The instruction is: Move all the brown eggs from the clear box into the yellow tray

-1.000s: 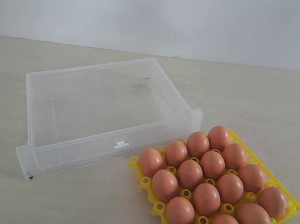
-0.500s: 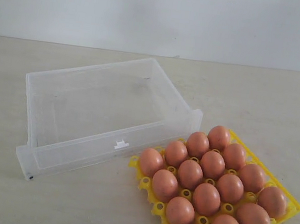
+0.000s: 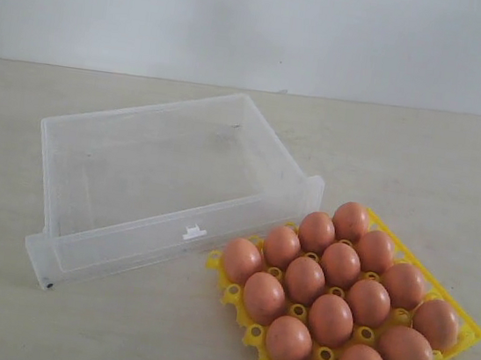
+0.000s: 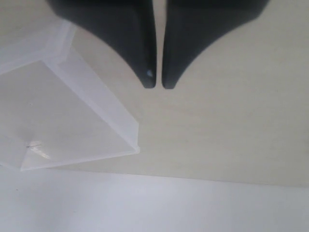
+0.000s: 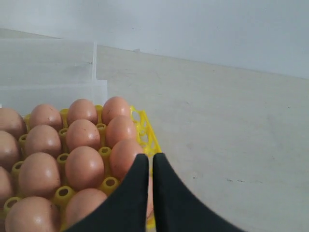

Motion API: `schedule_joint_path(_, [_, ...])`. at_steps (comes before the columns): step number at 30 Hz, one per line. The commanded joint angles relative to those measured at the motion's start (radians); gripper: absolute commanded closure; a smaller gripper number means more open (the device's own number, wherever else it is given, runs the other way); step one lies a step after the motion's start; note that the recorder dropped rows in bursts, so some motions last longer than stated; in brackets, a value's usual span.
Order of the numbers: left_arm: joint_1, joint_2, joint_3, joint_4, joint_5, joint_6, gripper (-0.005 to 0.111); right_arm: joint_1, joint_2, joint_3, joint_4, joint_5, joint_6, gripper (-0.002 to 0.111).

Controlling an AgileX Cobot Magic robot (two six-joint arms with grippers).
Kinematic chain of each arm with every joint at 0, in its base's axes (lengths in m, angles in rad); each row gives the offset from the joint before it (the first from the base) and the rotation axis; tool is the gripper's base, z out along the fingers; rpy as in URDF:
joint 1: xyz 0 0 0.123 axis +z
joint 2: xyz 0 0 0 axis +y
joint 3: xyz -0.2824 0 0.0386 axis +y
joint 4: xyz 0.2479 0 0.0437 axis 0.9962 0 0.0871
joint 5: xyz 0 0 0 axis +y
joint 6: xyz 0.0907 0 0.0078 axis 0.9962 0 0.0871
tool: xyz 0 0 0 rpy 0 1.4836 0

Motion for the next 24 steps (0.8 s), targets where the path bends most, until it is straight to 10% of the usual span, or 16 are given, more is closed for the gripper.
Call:
schedule_joint_path(1, [-0.002,-0.003,0.003,-0.003,-0.029,-0.001,0.103,0.003,-0.004,-0.001,-0.002,-0.003,0.001,0.109])
schedule_joint_path(24, [-0.002,-0.003,0.003,-0.003,-0.031,-0.001,0.103,0.003,-0.004,-0.001,0.002,-0.003,0.01,0.109])
